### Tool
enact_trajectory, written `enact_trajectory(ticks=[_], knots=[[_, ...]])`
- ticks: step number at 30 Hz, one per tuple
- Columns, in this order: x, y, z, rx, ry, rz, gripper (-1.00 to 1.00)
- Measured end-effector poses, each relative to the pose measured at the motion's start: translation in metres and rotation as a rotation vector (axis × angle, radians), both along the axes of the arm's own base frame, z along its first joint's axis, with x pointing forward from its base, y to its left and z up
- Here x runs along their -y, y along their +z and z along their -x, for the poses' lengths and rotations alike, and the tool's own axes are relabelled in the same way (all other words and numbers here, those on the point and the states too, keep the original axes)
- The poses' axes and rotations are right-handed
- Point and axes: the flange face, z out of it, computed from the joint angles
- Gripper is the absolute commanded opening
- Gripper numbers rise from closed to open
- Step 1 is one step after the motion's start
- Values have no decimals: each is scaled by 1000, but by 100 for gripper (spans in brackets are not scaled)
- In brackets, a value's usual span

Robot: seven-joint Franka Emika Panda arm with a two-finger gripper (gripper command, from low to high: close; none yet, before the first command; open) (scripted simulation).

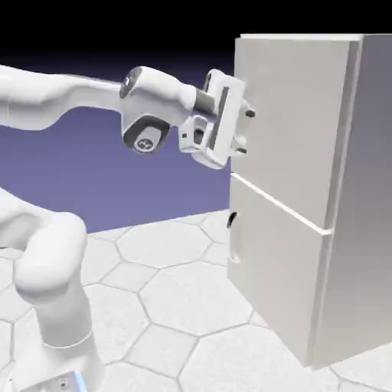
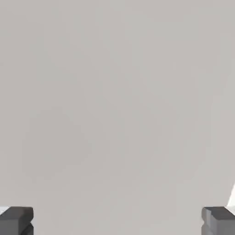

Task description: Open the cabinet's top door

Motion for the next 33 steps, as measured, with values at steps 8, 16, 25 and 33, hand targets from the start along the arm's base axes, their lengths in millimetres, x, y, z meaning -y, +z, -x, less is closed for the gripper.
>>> enact_trajectory(ticks=[8,16,25,33], knots=[[-34,20,20,157,-165,-480,0],[-76,16,28,279,-259,-954,0],[-122,-17,15,351,-312,-1478,0],[-137,-40,-23,361,-328,-1702,0]])
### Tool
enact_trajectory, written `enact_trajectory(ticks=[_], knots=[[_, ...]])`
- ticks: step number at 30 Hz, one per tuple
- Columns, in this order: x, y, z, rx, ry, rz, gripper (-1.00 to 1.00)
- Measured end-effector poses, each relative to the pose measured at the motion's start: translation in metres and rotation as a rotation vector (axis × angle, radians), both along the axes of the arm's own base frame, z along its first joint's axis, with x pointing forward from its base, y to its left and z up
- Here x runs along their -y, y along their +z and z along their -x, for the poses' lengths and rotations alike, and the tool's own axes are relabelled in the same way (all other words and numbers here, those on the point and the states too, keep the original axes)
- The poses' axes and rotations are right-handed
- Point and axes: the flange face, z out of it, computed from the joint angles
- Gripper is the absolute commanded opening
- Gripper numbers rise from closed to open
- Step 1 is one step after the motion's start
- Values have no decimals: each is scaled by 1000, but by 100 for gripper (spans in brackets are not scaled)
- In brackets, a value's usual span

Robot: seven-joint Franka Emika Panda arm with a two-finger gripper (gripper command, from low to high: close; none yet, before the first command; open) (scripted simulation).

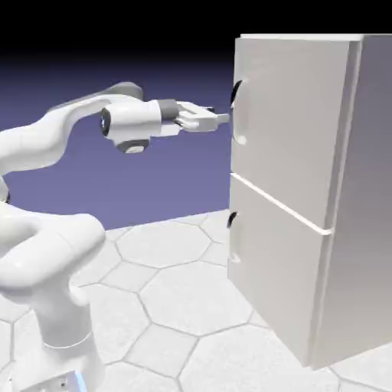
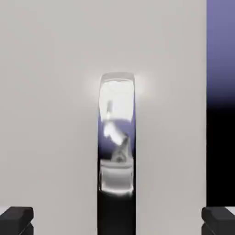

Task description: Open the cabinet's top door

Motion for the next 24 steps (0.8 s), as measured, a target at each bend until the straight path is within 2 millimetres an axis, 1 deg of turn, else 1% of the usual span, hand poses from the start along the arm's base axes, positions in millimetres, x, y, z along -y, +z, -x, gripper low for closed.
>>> enact_trajectory(ticks=[2,3,5,15,19,24], knots=[[1,0,-18,-1,0,1,0],[2,-1,-24,-2,1,1,-100],[2,-1,-24,-2,1,1,-100],[40,-1,52,-3,223,4,-100],[68,-1,90,-3,349,1,-100],[99,-1,123,-2,470,1,-100]])
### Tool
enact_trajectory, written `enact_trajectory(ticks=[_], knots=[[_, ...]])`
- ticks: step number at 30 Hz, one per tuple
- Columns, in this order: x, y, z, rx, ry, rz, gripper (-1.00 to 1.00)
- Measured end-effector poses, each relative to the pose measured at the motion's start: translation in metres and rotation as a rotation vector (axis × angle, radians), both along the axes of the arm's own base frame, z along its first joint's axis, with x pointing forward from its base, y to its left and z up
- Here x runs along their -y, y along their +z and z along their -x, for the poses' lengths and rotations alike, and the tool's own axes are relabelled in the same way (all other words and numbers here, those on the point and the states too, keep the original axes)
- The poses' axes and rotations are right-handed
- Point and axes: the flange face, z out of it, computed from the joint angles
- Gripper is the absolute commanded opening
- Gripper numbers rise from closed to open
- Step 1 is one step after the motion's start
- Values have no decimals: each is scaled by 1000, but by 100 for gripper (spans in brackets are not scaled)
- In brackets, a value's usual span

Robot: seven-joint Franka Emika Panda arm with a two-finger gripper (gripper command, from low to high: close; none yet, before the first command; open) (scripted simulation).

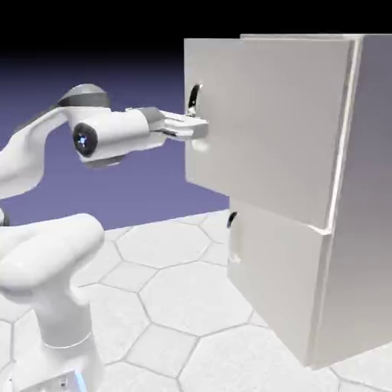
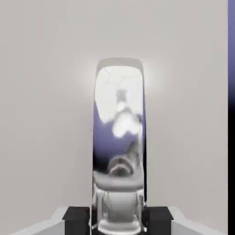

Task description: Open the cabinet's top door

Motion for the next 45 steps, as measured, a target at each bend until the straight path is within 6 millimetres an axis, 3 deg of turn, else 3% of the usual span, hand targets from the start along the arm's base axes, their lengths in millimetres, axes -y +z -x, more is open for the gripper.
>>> enact_trajectory(ticks=[9,24,35,45], knots=[[47,0,37,0,158,0,-100],[131,0,80,0,410,0,-100],[232,0,100,0,684,0,-100],[328,0,94,0,940,0,-100]])
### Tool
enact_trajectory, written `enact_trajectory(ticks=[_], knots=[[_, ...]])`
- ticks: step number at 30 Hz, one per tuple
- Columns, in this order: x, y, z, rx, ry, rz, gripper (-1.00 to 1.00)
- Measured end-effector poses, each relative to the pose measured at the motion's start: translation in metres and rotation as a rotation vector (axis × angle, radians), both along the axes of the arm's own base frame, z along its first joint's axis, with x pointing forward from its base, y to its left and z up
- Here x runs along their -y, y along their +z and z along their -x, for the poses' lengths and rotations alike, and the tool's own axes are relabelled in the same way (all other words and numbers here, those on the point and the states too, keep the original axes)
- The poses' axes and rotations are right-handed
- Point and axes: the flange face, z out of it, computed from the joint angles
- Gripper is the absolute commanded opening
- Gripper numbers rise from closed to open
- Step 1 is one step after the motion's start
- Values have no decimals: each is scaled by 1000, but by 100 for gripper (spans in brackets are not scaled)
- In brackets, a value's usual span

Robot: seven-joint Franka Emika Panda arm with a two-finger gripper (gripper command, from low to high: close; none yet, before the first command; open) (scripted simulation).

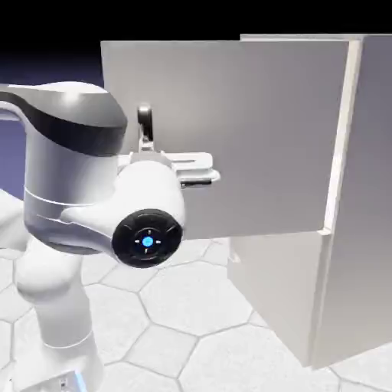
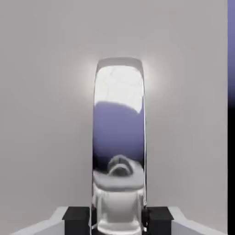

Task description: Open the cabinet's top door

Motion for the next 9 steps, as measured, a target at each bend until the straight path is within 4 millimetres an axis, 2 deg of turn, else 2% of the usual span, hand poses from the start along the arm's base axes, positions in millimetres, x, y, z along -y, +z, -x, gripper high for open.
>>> enact_trajectory(ticks=[9], knots=[[54,0,-15,0,148,0,-100]])
